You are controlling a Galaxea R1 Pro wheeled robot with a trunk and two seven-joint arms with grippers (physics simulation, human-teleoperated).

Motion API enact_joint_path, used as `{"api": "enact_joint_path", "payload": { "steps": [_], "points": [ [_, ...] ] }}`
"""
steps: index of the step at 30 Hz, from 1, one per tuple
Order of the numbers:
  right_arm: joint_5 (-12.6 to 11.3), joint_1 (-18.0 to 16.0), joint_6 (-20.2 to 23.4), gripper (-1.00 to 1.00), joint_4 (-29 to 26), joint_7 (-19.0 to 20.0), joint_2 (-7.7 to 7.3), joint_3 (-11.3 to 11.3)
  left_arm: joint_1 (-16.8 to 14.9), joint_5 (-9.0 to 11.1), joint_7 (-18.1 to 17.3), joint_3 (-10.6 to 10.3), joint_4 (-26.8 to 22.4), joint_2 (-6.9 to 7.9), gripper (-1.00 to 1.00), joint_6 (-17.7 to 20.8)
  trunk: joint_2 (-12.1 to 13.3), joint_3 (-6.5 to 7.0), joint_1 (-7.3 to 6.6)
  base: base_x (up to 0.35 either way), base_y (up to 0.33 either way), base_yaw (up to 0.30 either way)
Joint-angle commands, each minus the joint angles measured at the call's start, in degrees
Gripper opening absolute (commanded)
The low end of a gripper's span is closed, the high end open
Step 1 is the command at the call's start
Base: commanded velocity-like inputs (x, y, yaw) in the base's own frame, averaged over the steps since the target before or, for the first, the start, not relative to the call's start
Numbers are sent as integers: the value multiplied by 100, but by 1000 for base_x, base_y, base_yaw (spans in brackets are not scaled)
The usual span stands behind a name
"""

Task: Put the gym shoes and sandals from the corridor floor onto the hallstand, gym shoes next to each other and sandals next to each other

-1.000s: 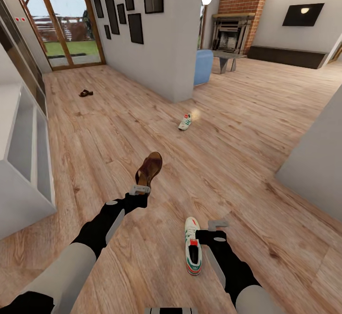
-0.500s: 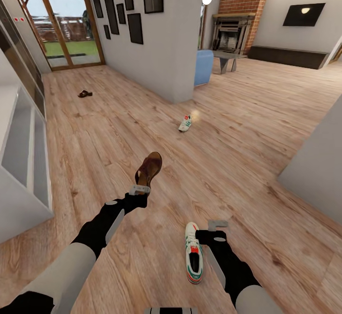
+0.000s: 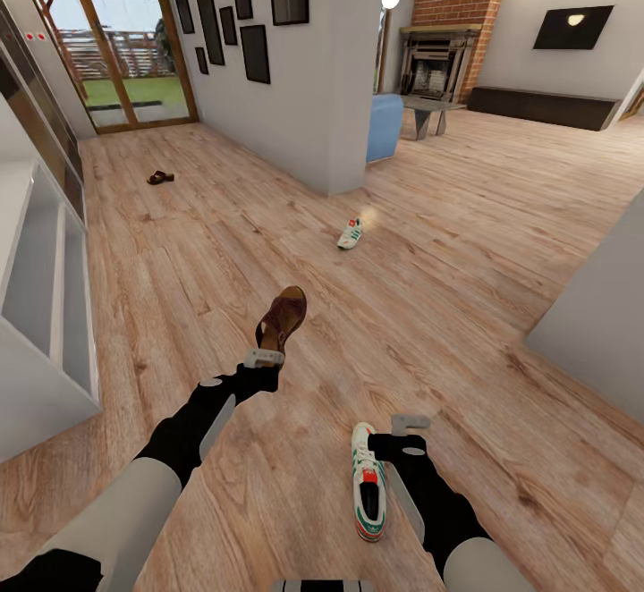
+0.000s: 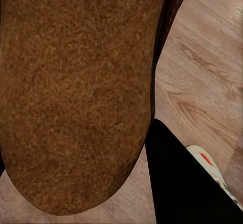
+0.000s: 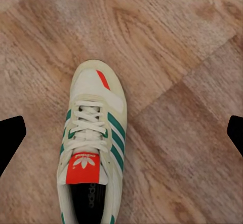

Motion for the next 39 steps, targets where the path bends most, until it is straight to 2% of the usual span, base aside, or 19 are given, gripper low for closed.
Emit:
{"api": "enact_joint_path", "payload": {
  "steps": [1,8,17,26,39],
  "points": [
    [-28,-2,32,100,-9,-43,-3,24,-2,43,-6,-1,-8,1,-100,43,-2,-5,-1,0,0,0],
    [-28,-2,32,100,-9,-43,-4,24,-2,45,-7,9,-8,1,-100,43,-2,-5,-1,0,0,0],
    [-31,-2,32,100,7,-43,0,24,-57,53,-7,8,-8,-32,-100,60,-363,-169,197,0,0,0],
    [-29,-2,14,100,461,-43,9,29,-98,96,-7,18,-13,-96,-100,67,-724,-389,394,0,0,36],
    [-37,-2,6,100,518,-43,1,-1,-79,106,-17,12,-2,-98,-100,61,-741,-778,428,0,0,124]
  ]
}}
